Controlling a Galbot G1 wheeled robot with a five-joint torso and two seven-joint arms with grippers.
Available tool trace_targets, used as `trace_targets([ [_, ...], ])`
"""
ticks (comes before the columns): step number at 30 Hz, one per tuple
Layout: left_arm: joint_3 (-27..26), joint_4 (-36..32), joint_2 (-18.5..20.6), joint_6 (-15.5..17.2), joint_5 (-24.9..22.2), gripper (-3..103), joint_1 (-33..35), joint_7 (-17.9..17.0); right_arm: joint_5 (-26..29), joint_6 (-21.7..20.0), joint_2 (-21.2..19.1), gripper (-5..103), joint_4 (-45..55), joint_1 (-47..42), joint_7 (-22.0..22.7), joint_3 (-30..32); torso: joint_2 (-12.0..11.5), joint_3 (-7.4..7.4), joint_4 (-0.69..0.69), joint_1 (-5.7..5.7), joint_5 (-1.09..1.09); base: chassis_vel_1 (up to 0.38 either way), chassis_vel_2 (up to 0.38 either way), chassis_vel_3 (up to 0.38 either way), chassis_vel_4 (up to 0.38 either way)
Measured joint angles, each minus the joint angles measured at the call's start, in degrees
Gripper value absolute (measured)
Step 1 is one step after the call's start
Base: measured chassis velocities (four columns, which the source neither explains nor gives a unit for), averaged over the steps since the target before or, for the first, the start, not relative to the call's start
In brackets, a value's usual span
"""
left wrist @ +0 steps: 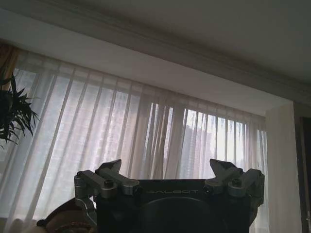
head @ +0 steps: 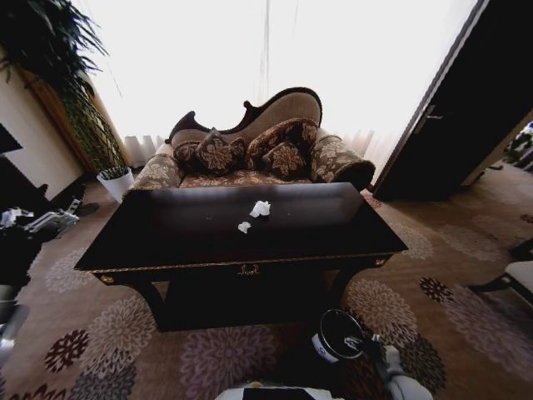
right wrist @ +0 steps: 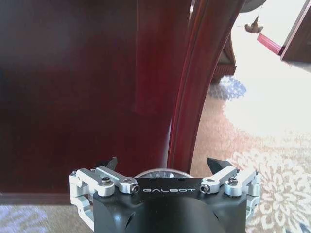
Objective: Move to the front of the table and place the trash on the table into the trash bin.
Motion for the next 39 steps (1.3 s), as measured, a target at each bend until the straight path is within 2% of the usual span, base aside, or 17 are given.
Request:
trace_targets([
  [6, 1.6, 0.6, -0.2, 0.0, 0.3, 100, -1.4, 0.0, 3.2, -1.0, 1.4, 100, 11.9, -8.0, -0.1, 4.2, 0.0, 0.00, 0.00, 0.00, 0.00, 0.000, 0.000, 0.000, 0.000],
  [14, 1.8, 1.9, -0.4, -0.3, 0.0, 100, -2.2, 0.0, 2.9, 0.3, 4.9, 100, 25.2, -14.8, 0.5, 8.2, 0.0, 0.00, 0.00, -0.01, 0.00, 0.000, 0.000, 0.000, 0.000],
  [20, 2.0, 1.9, -0.4, -0.3, 0.0, 100, -2.3, 0.0, 4.2, 0.9, 5.6, 100, 31.3, -16.9, 0.5, 9.6, 0.0, 0.00, 0.00, 0.00, 0.00, 0.000, 0.000, 0.000, 0.000],
  [26, 2.1, 1.6, -0.2, -0.3, 0.0, 100, -2.2, -0.1, 8.7, 0.6, 5.8, 100, 39.9, -17.9, 0.7, 11.1, 0.0, 0.00, 0.00, 0.00, 0.01, 0.000, 0.000, 0.000, 0.000],
  [30, 1.8, 1.2, -0.2, -0.3, 0.0, 100, -1.9, -0.2, 11.6, -1.5, 5.2, 100, 45.9, -17.9, 1.7, 11.8, 0.0, 0.00, 0.00, 0.00, 0.00, 0.000, 0.000, 0.000, 0.000],
  [33, 1.2, 0.7, -0.2, -0.3, -0.1, 100, -1.3, -0.2, 15.4, -5.3, 3.9, 100, 51.7, -16.9, 3.1, 12.5, 0.0, 0.00, 0.00, -0.01, 0.01, 0.000, 0.000, 0.000, 0.000],
  [34, 1.2, 0.7, -0.2, -0.3, -0.1, 100, -1.3, -0.2, 15.4, -5.3, 3.9, 100, 51.7, -16.9, 3.1, 12.5, 0.0, 0.00, 0.00, -0.01, 0.01, 0.000, 0.000, 0.000, 0.000],
  [39, 0.2, -0.4, -0.4, -0.3, 0.0, 100, -0.2, -0.2, 20.3, -11.4, -0.1, 100, 58.5, -12.4, 5.3, 12.4, 0.0, 0.01, 0.00, 0.00, 0.00, 0.000, 0.000, 0.000, 0.000],
])
